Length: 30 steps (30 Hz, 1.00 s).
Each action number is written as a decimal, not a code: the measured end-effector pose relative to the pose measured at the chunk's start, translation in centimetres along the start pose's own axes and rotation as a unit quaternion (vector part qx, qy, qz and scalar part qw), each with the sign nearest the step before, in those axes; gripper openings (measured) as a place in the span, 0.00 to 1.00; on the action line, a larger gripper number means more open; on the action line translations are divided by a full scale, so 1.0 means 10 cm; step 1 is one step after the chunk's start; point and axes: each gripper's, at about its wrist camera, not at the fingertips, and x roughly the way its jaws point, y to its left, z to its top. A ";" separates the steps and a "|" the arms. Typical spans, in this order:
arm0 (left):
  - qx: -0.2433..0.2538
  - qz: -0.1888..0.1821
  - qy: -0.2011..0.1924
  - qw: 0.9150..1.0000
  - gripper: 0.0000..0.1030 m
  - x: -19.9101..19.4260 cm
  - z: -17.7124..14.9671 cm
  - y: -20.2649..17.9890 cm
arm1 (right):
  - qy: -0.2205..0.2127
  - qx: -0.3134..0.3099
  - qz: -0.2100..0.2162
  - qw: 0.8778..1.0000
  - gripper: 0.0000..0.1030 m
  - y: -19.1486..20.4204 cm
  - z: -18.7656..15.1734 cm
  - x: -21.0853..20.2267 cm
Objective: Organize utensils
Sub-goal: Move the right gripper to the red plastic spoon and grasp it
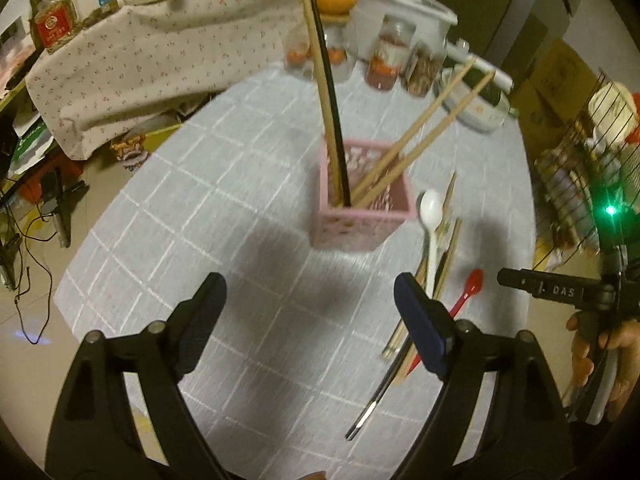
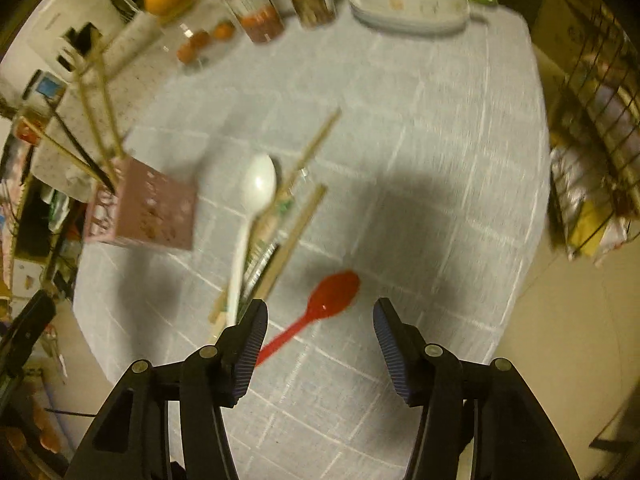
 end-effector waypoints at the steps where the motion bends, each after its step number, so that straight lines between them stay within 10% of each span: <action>1: -0.001 0.003 0.007 1.000 0.83 0.03 -0.01 0.00 | 0.006 0.003 -0.003 1.000 0.54 0.00 -0.02 0.05; 14: 0.025 -0.003 0.046 0.999 0.83 0.22 -0.14 -0.14 | 0.041 0.022 -0.050 0.998 0.55 0.07 -0.03 0.54; 18: 0.040 0.003 0.050 0.998 0.83 0.23 -0.17 -0.20 | 0.031 -0.020 -0.096 0.995 0.36 0.19 -0.08 0.55; 30: 0.077 -0.010 0.043 0.996 0.83 0.21 -0.21 -0.44 | 0.011 -0.018 -0.013 1.000 0.22 -0.11 -0.04 0.21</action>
